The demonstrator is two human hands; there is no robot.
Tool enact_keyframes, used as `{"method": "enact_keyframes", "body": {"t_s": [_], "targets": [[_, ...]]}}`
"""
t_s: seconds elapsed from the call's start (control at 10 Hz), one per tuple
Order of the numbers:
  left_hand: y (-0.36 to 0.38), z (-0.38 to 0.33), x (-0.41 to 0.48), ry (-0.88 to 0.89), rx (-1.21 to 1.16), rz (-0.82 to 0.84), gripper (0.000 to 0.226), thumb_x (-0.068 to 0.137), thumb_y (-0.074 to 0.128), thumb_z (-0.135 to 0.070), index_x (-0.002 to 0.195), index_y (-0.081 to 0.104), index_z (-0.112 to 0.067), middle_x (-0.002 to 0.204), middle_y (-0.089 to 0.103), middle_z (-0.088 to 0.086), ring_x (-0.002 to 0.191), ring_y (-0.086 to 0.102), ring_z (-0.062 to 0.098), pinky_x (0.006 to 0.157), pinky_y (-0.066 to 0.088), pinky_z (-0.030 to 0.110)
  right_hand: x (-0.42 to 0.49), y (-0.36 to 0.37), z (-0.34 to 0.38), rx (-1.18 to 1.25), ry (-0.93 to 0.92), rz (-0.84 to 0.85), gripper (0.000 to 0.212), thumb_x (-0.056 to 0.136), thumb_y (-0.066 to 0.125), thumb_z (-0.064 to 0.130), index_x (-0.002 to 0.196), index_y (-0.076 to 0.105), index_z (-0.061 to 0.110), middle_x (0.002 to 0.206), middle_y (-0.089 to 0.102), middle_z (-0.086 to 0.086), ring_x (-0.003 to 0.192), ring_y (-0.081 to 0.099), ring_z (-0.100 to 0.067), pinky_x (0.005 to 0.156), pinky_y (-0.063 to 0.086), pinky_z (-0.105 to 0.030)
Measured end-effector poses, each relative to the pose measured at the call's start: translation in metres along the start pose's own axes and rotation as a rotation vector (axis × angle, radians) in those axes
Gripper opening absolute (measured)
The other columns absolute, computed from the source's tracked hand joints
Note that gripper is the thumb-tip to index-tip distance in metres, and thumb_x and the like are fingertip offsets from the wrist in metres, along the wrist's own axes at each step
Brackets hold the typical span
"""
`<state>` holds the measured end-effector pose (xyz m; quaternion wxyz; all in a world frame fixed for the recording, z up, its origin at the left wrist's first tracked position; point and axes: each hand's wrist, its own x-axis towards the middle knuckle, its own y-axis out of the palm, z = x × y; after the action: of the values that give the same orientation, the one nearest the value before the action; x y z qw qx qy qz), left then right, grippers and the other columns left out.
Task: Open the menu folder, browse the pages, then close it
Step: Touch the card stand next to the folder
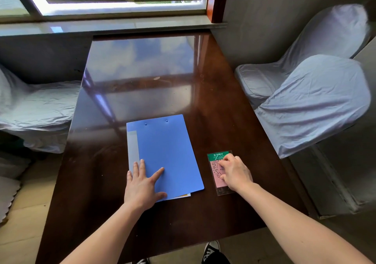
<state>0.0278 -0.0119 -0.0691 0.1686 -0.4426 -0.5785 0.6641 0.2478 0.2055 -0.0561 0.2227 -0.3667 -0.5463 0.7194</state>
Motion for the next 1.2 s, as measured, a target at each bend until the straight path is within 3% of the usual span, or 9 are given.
{"method": "enact_keyframes", "body": {"t_s": [1.2], "targets": [[0.008,-0.018,-0.016,0.019,0.009,-0.006,0.09,0.074,0.06,-0.075,0.149,0.015,-0.052,0.165,-0.009,0.018,0.151,-0.011,0.038,0.123,0.004,0.054,0.0,0.005,-0.007,0.114,-0.022,-0.052,0.042,0.086,0.076,0.026,0.125,0.065,0.019,0.129,0.055,-0.001,0.117,0.049,-0.02,0.091,0.054,-0.033]]}}
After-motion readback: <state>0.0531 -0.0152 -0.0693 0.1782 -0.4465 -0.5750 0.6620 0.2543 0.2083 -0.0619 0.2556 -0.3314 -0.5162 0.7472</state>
